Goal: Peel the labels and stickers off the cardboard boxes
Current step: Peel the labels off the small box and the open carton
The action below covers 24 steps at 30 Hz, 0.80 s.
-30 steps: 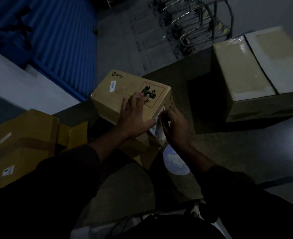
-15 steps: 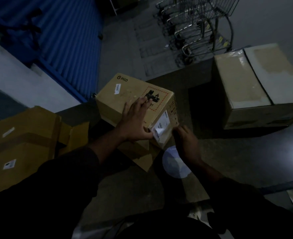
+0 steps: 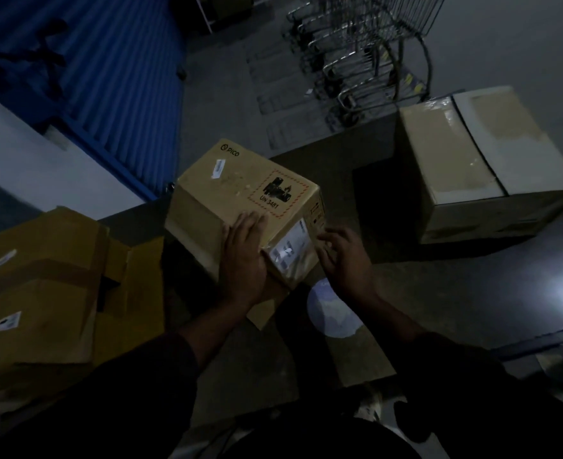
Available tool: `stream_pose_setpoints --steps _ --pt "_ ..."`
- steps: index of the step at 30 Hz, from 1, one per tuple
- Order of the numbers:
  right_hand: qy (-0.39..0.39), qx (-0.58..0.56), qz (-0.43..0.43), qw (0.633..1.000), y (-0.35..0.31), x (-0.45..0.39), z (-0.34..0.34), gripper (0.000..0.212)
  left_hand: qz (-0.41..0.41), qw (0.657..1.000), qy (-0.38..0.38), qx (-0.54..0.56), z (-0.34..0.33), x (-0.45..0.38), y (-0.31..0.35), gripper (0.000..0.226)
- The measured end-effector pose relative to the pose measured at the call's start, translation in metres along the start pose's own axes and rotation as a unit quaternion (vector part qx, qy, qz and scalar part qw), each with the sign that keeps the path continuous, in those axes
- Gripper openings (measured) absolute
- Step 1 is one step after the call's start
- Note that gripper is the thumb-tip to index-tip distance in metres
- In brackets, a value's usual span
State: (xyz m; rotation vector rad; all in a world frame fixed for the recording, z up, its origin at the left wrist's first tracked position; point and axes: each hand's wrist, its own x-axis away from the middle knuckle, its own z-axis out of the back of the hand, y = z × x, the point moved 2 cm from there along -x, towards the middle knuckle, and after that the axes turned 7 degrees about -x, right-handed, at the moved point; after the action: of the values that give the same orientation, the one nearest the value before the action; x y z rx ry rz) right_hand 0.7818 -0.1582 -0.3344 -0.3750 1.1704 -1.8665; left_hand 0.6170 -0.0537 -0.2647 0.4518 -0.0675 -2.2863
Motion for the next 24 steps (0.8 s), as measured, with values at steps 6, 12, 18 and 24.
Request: stream_pose_setpoints --steps 6,12,18,24 --pt "0.024 -0.046 0.009 0.999 -0.034 -0.014 0.000 0.067 -0.021 0.996 0.071 0.051 0.050 -0.030 -0.010 0.050" --pt "0.069 -0.183 0.038 0.980 -0.075 -0.025 0.024 0.078 0.036 0.992 0.044 0.116 0.151 -0.098 0.002 0.023" --pt "0.079 -0.133 0.053 0.986 -0.113 -0.032 0.064 0.061 0.016 0.995 -0.039 0.091 0.198 -0.133 0.010 0.017" --pt "0.099 -0.110 -0.049 0.988 -0.109 -0.004 0.059 0.060 0.076 0.984 -0.010 0.159 0.157 -0.127 0.015 0.009"
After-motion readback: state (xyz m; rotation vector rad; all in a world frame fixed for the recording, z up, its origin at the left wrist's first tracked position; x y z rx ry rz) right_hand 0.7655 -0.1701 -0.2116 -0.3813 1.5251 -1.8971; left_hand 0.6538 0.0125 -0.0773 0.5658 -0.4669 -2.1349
